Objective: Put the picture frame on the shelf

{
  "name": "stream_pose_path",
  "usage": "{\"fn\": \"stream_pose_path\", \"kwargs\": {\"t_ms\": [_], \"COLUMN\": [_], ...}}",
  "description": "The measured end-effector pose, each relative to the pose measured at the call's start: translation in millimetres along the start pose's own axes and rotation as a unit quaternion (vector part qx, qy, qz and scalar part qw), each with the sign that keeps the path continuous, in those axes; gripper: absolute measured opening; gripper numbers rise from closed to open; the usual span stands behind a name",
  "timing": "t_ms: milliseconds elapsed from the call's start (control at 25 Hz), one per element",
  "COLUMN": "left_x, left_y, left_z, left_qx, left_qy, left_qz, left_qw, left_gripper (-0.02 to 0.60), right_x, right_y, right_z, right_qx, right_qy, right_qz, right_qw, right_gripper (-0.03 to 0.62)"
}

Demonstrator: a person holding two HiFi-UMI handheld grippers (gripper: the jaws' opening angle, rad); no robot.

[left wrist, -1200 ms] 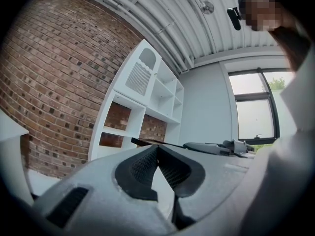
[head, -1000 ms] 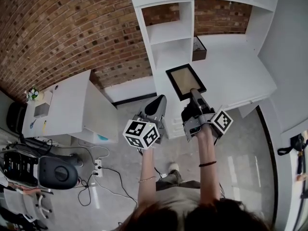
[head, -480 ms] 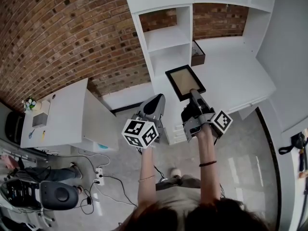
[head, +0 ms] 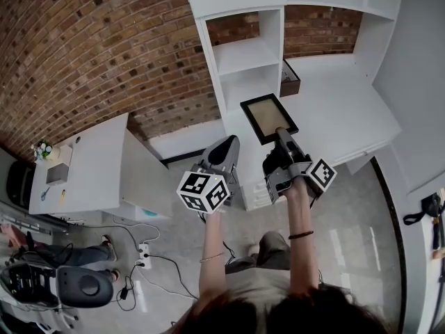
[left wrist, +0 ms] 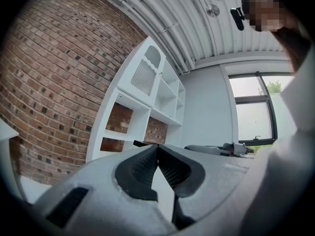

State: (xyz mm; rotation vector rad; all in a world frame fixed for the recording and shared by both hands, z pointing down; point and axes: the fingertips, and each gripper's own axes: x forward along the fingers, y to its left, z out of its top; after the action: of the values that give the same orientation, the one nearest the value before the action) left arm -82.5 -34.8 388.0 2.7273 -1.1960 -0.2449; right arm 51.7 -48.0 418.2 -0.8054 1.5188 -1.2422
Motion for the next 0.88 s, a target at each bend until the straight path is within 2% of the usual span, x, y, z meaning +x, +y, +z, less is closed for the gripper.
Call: {"fn": "stream_pose_path", "kwargs": {"t_ms": [440, 640, 880], "left_x": [3.5, 22.7, 49.2], "left_y": [17.4, 21.5, 37.4], "left_z": [1.0, 4.6, 8.2], "left_qx": [-0.004, 0.005, 0.003], "left_qy": [-0.007, -0.006, -0.007], "left_qz": [0.004, -0.004, 0.007], "left_qw": [1.0000, 1.0000, 1.0000], "left_gripper": [0.011, 0.011, 0.011], "right_x": [9.0, 29.2, 61.9], "right_y": [-8.4, -8.1, -10.8], "right_z": [12.4, 18.7, 31.5], "right_qx": [-0.002, -0.005, 0.002], "right_qy": [-0.014, -0.006, 0.008], "right_qz": [0.000, 0.005, 0.006], "right_qw": [1.000, 1.000, 1.000], "right_gripper": [0.072, 0.072, 0.072]}}
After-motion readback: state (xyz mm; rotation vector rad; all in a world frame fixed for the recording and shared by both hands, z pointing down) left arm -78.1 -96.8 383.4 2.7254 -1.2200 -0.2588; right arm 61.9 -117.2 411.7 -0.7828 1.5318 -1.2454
